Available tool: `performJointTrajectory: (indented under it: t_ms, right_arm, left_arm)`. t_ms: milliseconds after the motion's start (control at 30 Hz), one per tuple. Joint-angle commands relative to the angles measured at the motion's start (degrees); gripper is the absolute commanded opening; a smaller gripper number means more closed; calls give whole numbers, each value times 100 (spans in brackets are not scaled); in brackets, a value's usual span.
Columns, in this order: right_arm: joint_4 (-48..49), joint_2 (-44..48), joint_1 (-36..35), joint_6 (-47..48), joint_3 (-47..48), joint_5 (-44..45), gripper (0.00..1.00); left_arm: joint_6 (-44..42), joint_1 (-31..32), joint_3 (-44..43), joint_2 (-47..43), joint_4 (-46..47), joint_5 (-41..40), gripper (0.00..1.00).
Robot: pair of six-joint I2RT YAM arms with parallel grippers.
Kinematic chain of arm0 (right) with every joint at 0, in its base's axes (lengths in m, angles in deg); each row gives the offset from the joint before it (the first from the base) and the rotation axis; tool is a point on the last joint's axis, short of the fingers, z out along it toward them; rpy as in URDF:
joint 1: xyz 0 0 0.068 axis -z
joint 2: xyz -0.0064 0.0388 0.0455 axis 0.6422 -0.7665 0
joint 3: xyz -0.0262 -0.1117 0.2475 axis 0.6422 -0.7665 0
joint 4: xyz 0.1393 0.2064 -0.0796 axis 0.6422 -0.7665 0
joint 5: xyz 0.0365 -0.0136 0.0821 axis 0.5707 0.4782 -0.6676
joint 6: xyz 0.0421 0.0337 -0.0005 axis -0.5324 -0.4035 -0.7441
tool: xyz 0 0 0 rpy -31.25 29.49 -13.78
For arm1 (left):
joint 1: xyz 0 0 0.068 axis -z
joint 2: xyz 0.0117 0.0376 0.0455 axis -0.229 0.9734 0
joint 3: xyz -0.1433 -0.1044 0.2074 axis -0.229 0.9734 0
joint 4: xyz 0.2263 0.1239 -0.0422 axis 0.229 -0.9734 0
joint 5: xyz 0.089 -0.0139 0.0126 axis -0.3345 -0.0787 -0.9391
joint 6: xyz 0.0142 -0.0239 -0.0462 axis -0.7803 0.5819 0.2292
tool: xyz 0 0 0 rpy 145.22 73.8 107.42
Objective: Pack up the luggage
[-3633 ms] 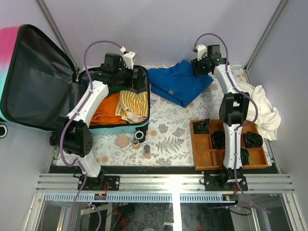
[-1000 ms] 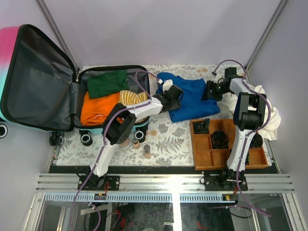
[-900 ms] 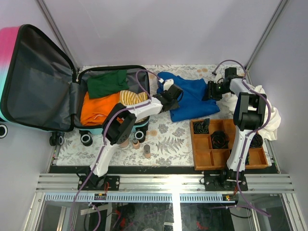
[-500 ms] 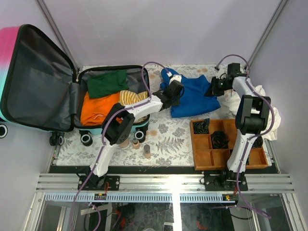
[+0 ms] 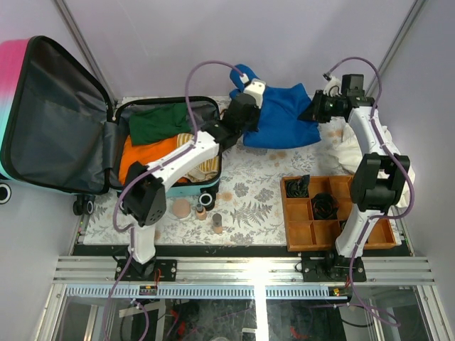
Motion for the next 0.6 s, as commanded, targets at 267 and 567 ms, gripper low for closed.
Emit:
performJointTrajectory:
  t_ms: [267,567]
  right_arm:
    - [1347,1,-2173,-1054,1428,210,0]
    - [2063,-1105,-3781,-1304,2503,810,0]
  left_arm:
    - [-428,-1452,1065,-2025,625,303,0]
    - [-497,-3025,2136,-2991,364,860,0]
